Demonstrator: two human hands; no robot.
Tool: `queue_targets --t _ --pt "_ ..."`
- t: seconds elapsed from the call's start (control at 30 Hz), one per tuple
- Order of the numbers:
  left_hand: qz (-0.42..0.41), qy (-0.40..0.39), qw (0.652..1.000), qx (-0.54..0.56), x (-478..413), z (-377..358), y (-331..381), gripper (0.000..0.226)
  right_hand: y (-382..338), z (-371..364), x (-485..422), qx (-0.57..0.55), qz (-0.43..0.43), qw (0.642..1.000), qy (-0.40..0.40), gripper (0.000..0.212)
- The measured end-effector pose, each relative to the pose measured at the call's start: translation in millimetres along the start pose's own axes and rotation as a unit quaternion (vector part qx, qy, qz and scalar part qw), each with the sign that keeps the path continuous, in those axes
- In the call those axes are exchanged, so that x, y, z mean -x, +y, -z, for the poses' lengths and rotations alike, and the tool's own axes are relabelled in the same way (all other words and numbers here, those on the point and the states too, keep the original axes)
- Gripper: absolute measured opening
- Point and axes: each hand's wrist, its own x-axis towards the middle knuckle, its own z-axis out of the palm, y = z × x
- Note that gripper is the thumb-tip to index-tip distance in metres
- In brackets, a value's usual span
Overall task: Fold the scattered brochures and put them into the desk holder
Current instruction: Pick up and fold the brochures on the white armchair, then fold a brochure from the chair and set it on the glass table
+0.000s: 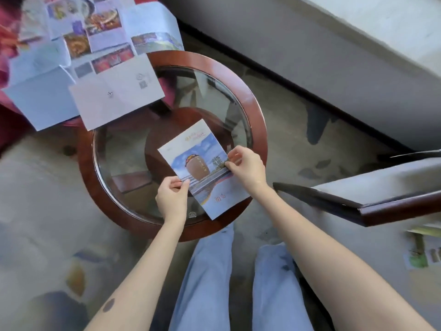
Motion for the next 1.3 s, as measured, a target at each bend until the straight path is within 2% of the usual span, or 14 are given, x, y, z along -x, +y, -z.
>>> queue_targets --t 0.13,0.23,0.3,0.4,0.47,0.5,0.63,0.8,0.9,0.97,1.13,1.3 --pt "-0.006 -0.013 0.999 -0.046 -6.4 0.5 -9.6 0.017 0.7 -12.7 -4.1 0.044 0.023 0.999 -0.005 0.014" --pt "-0.104 0.047 0.981 -0.158 -3.8 1.1 -10.2 0.035 0.9 -15.7 -1.9 0.14 0.123 0.982 0.037 0.034" --pt "-0.241 0.054 0.937 -0.246 -1.2 -1.7 -10.6 0.048 -1.0 -14.8 6.2 0.185 0.196 0.96 0.069 0.04" --pt "-0.436 -0.039 0.828 -0.351 -1.1 -15.7 -9.2 0.058 3.3 -14.3 30.1 0.2 0.261 0.943 0.053 0.043" --pt "-0.47 -0.083 0.78 -0.404 -1.5 -26.6 -7.6 0.06 14.2 -12.9 46.6 0.194 0.26 0.946 0.031 0.043" --pt "-0.459 -0.1 0.775 -0.423 -1.7 -31.0 -6.8 0.06 21.2 -9.8 53.3 0.182 0.239 0.953 0.022 0.041" --pt "-0.371 -0.137 0.788 -0.471 -2.7 -43.9 -7.4 0.064 54.4 18.5 70.0 0.113 0.152 0.981 0.033 0.033" --pt "-0.373 -0.113 0.792 -0.469 3.0 -44.4 2.0 0.059 90.9 79.4 93.9 0.027 0.114 0.986 0.12 0.036" --pt "-0.416 -0.069 0.784 -0.455 14.0 -48.3 13.8 0.05 113.2 112.8 110.3 -0.006 0.106 0.979 0.174 0.036" --pt "-0.444 -0.059 0.79 -0.418 34.7 -62.4 31.7 0.049 127.9 133.3 120.8 -0.031 0.087 0.975 0.2 0.035" --pt "-0.513 -0.095 0.798 -0.301 123.3 -147.2 100.3 0.042 171.8 187.9 147.4 -0.078 0.048 0.957 0.275 0.033" --pt "-0.574 -0.151 0.772 -0.229 222.2 -236.7 157.9 0.035 232.9 243.1 170.0 -0.095 -0.001 0.937 0.336 0.033"
